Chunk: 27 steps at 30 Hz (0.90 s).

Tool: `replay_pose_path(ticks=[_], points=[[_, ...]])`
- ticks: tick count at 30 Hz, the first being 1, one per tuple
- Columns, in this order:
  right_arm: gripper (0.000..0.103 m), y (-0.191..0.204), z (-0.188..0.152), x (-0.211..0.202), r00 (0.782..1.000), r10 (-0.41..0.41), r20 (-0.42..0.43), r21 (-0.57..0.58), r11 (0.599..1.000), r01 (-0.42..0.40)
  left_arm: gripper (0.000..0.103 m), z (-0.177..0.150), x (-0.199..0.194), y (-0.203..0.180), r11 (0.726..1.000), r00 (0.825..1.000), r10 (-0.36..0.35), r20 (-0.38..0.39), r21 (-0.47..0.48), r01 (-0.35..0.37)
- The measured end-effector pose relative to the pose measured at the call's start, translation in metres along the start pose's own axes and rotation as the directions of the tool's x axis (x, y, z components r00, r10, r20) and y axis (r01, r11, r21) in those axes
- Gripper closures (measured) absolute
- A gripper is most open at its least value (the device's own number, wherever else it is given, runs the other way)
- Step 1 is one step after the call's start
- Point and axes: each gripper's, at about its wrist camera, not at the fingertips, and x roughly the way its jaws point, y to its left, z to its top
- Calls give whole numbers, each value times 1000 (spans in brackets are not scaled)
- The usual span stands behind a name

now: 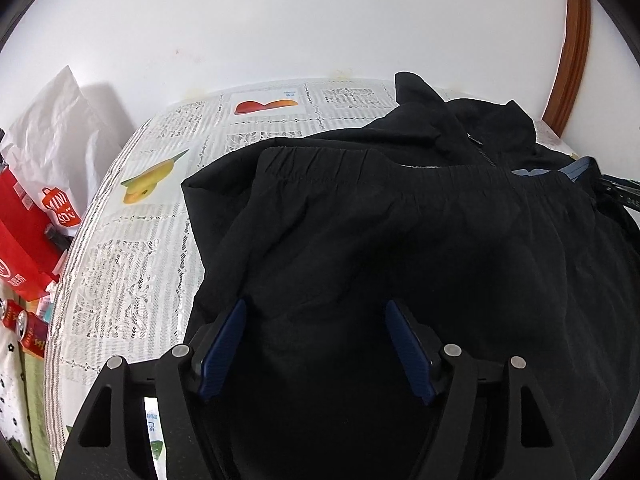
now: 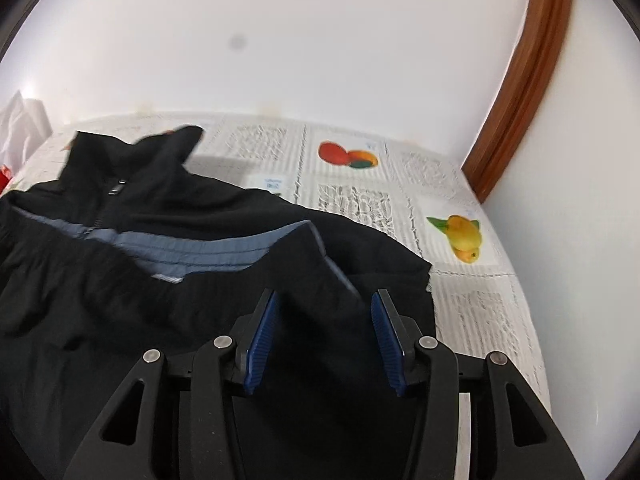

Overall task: Fold large clothes
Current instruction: 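Grasp the jacket's hem with both grippers and hold it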

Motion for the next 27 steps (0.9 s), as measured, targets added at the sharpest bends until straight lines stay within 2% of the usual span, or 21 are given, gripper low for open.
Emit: replay_pose_path(ticks=[1,4,6,7,9,12,15,16,18,19,20,23,27], points=[[57,1,3,5,1000,23,-7,-5,1000,-23,33,0,0,0,1000,1000,0,0,0,0],[97,4,6,12,997,76,-8,-53,996,-76,33,0,0,0,1000,1000,1,-1,0,-1],[97,-17,6,0,991,116,70,52,991,-120,33,1,1,-1,1000,1000,0,0,-2,0],[96,-36,6,-4,981,157,114,157,972,-174,33,0,1,-1,1000,1000,2,1,-2,-2],[96,-46,4,-1,973,191,128,243,945,-217,32,0,2,-2,1000,1000,8,0,2,-8],[94,-20,5,8,994,95,60,135,986,-102,32,1,2,-4,1000,1000,7,1,2,-7],[87,-10,4,2,999,23,30,106,994,-26,32,1,-2,-4,1000,1000,12,13,1,-12],[84,-10,3,-6,999,16,38,118,993,-21,33,0,-4,-4,1000,1000,17,20,0,-17],[73,-5,-7,-29,995,55,85,113,991,-65,33,-2,-12,-5,1000,998,29,48,3,-29],[61,-3,-12,-34,993,68,94,102,992,-78,33,-2,-13,-6,999,998,32,56,6,-32],[57,2,-19,-37,992,82,98,85,992,-90,33,-3,-13,-7,999,998,36,56,8,-37],[57,10,-37,-26,996,75,49,40,996,-77,33,-1,-5,-11,998,998,53,38,12,-54],[57,-10,-46,4,998,60,-15,111,992,-58,32,5,1,-16,999,999,41,26,10,-41]])
